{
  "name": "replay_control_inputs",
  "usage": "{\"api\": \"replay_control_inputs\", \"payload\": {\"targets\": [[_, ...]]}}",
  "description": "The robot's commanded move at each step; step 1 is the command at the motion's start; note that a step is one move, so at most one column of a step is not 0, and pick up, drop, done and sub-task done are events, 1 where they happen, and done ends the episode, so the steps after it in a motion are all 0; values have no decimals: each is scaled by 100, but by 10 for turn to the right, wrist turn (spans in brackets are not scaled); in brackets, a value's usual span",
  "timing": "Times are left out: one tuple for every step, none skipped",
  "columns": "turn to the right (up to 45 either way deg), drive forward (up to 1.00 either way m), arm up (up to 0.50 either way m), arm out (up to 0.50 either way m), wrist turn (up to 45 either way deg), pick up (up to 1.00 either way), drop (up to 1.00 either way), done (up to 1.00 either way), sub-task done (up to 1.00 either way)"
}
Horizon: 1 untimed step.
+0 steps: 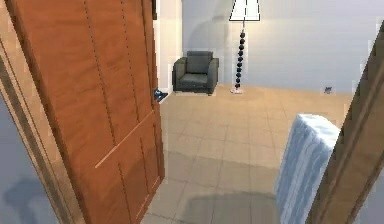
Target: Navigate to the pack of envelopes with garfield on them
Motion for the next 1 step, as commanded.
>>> {"api": "replay_control_inputs", "payload": {"targets": [[0,75,0,0,0,0,0,0,0]]}}
